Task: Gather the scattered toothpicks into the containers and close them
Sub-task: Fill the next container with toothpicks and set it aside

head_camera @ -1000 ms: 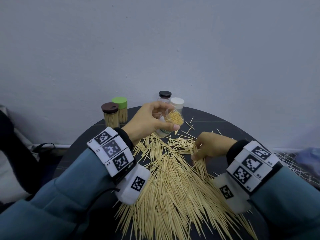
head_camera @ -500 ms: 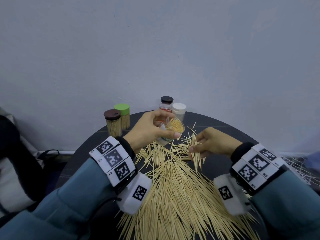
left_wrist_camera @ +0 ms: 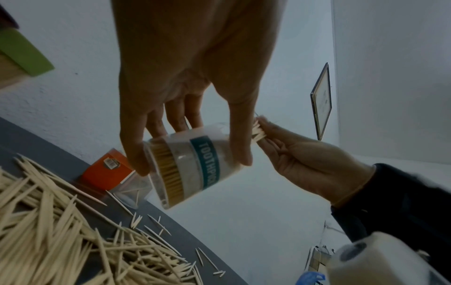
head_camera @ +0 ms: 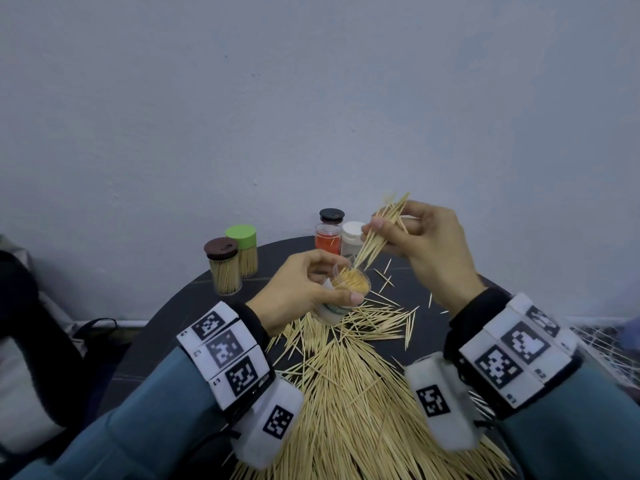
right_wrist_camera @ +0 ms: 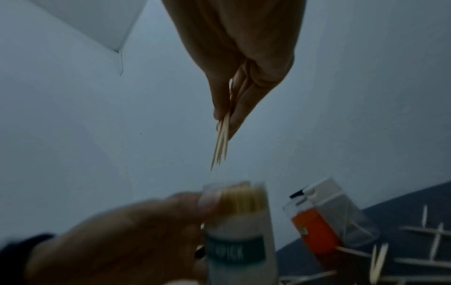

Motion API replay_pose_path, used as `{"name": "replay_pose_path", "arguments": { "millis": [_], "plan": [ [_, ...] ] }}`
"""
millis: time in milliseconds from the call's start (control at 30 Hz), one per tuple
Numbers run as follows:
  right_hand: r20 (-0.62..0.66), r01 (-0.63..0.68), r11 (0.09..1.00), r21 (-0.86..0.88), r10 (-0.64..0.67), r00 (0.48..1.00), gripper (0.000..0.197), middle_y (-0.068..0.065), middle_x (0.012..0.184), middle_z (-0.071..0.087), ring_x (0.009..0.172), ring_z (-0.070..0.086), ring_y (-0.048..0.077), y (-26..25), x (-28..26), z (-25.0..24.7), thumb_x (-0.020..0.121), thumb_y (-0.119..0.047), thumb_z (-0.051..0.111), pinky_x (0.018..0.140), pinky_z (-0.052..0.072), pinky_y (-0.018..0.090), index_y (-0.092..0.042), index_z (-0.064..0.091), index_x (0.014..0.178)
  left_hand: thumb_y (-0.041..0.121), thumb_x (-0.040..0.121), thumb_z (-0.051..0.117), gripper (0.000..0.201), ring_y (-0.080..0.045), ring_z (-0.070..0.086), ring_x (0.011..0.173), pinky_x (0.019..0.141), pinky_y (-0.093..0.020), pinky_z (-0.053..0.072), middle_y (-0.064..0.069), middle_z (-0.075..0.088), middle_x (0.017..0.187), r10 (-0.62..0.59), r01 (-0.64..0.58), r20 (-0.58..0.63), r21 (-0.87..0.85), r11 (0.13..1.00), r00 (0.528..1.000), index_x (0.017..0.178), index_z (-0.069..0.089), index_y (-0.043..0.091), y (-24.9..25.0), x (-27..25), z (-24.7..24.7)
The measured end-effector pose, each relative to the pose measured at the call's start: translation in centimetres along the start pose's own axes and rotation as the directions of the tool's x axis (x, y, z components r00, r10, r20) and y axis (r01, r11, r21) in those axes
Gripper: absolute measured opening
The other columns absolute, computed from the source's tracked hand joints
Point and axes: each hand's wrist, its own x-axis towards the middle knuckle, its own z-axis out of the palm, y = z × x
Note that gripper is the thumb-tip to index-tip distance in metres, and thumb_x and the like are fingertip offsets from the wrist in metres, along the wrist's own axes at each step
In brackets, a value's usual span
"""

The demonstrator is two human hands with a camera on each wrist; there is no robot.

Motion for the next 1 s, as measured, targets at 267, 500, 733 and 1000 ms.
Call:
{"name": "replay_pose_path", "arguments": {
  "millis": [267, 500, 733, 1000],
  "plan": [
    [0.113, 0.069, 0.984, -0.163, -0.051, 0.992, 0.013, -0.004, 0.086, 0.074, 0.081, 0.069, 0.002, 1.9, -1.4, 1.4, 0.084, -0.021, 0.066, 0.076, 0.054, 0.019, -0.019, 0.067, 0.097, 0.027, 0.057, 0.079, 0.067, -0.020, 0.060, 0.109, 0.084, -0.030, 0.052, -0.009, 0.064, 0.115, -0.032, 0.034, 0.022, -0.068, 0.997, 0.999, 0.120, 0.059, 0.017, 0.3, 0.0, -0.3],
    [0.169, -0.049, 0.999, 0.014, 0.046, 0.984, 0.017, -0.003, 0.091, 0.068, 0.085, 0.064, 0.009, 2.0, -1.6, 1.8, 0.087, -0.029, 0.056, 0.084, 0.051, 0.027, -0.016, 0.065, 0.093, 0.024, 0.057, 0.087, 0.075, -0.020, 0.062, 0.109, 0.082, -0.031, 0.055, -0.010, 0.064, 0.118, -0.044, 0.049, 0.053, -0.086, 0.995, 0.998, 0.124, 0.056, 0.014, 0.8, -0.1, -0.4],
    [0.234, -0.198, 0.973, 0.116, 0.167, 0.958, 0.028, 0.001, 0.106, 0.068, 0.093, 0.065, 0.003, 2.7, -2.1, 2.4, 0.100, -0.017, 0.037, 0.076, 0.050, 0.011, -0.005, 0.062, 0.107, 0.020, 0.059, 0.086, 0.070, -0.018, 0.064, 0.107, 0.079, -0.031, 0.054, -0.007, 0.066, 0.116, -0.061, 0.073, 0.090, -0.135, 0.988, 0.994, 0.122, 0.057, 0.013, 0.4, -0.2, 0.1],
    [0.286, -0.214, 0.977, 0.000, 0.205, 0.936, 0.046, -0.017, 0.111, 0.058, 0.088, 0.054, -0.020, 1.6, -2.1, 1.8, 0.099, -0.042, 0.014, 0.063, 0.040, -0.005, -0.032, 0.055, 0.117, 0.021, 0.056, 0.087, 0.071, -0.019, 0.062, 0.110, 0.088, -0.034, 0.054, -0.007, 0.065, 0.117, -0.059, 0.068, 0.089, -0.106, 0.992, 0.994, 0.120, 0.059, 0.013, 0.3, 0.0, 0.1]
  ]
}}
